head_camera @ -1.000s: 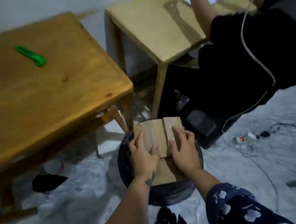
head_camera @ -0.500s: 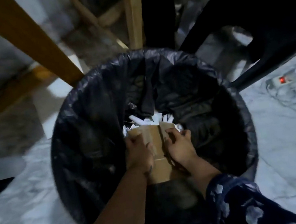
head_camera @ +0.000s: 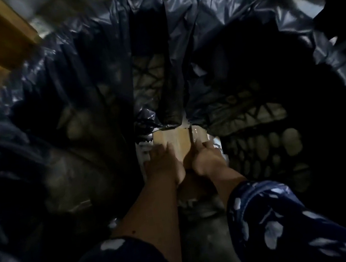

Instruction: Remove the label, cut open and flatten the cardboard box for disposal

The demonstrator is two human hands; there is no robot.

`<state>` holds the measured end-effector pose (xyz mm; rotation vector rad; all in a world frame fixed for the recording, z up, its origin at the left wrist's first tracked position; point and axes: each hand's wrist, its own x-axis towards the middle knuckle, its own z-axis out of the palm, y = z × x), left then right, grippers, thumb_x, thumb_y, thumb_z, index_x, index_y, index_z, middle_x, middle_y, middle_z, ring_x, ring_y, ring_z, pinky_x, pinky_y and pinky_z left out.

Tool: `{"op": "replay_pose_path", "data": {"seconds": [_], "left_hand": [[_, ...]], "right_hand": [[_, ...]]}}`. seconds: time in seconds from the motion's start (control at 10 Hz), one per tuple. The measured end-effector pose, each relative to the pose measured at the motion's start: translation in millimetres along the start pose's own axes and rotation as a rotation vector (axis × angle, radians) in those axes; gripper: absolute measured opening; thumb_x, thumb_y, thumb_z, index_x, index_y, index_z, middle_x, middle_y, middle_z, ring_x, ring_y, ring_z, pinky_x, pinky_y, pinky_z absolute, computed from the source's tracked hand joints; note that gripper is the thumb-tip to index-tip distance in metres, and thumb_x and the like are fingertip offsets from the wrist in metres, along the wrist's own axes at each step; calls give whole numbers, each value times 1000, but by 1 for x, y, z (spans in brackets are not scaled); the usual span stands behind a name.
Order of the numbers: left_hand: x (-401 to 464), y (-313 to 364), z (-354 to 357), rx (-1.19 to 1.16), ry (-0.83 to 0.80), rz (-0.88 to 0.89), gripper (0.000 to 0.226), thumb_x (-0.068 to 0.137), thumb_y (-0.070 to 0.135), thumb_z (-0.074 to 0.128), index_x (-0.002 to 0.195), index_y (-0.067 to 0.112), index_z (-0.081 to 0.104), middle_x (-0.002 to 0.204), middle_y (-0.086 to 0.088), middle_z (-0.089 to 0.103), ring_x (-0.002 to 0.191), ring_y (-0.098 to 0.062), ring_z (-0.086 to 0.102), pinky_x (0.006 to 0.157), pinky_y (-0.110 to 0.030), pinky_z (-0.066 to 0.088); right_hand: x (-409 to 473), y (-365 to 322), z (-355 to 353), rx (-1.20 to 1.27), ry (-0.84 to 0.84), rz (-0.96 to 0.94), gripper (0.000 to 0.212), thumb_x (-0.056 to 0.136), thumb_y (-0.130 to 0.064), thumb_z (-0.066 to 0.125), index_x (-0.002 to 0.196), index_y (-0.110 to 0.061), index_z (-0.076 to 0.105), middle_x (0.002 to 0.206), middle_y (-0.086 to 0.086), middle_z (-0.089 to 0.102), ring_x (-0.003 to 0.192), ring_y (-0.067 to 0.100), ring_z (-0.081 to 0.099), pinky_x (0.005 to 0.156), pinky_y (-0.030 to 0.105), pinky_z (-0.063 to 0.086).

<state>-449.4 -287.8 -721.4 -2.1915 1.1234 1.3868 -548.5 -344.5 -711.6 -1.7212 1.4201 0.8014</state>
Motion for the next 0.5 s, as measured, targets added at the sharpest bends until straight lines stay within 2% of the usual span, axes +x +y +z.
{"op": "replay_pose_path", "data": {"seconds": [0.1,0.2,0.3,0.4,0.5], "left_hand": [[-31,-1,-13,-64,-14,17,71,99,38,37,151,18,-7,160,-6,-15,146,-31,-1,115,-49,14],[-73,-3,-35,-182,-1,56,68,99,34,38,152,20,-2,161,-3,-10,145,-33,13,114,-46,24],[-128,-4,-70,-389,-19,78,69,97,28,39,151,28,-4,157,-9,21,133,-35,37,107,-43,37],[-202,-5,-116,-503,44,118,64,98,26,40,152,29,5,144,-12,45,122,-31,50,99,-31,42],[-299,-5,-165,-613,146,107,50,100,23,39,148,21,26,141,-9,50,125,-25,49,97,-24,36]], "right_hand": [[-30,-7,-15,167,-7,26,76,92,-23,49,150,-4,2,158,15,10,145,29,15,115,33,14],[-71,-16,-38,199,-21,28,61,95,-16,42,149,-5,15,157,13,15,143,30,21,112,34,22],[-122,-26,-76,163,-48,-20,54,96,-17,38,148,-9,25,154,7,28,139,27,30,105,29,31],[-183,-37,-114,165,-77,-70,47,96,-21,39,143,-14,37,145,7,42,136,28,38,101,25,35],[-250,-43,-149,165,-42,-113,40,95,-29,44,133,-19,52,134,11,56,127,27,49,100,28,42]]}}
